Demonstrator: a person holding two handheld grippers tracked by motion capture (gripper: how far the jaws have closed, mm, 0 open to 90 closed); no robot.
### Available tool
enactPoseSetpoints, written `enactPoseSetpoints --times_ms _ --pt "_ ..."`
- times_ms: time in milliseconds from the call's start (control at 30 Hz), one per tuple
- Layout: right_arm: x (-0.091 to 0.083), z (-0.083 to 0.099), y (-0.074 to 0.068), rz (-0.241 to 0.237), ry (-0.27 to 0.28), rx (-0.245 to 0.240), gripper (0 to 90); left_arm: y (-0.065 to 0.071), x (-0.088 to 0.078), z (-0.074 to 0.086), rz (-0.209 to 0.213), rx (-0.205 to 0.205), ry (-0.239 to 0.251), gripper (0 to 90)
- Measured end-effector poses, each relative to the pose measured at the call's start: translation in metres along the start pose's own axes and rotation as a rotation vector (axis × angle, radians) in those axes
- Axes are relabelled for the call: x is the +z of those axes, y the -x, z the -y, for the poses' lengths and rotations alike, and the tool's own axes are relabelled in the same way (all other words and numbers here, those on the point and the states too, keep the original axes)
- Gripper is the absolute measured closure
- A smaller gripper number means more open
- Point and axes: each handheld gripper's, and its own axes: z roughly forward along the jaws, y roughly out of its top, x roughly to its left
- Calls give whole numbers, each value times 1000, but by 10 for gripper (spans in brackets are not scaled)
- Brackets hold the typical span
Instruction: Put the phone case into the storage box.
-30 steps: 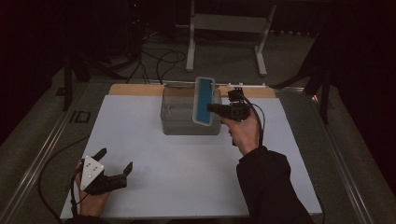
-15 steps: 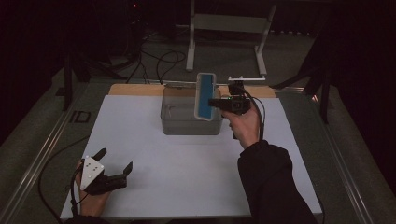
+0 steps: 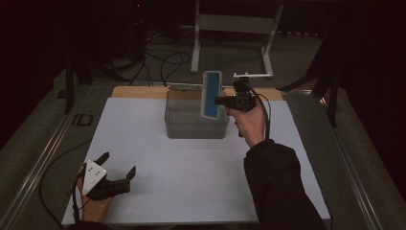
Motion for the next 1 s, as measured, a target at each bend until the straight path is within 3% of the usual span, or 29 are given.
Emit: enactPoseSetpoints --times_ms 1000 --pt "19 -18 15 99 -50 30 816 0 0 0 1 -2 0 6"
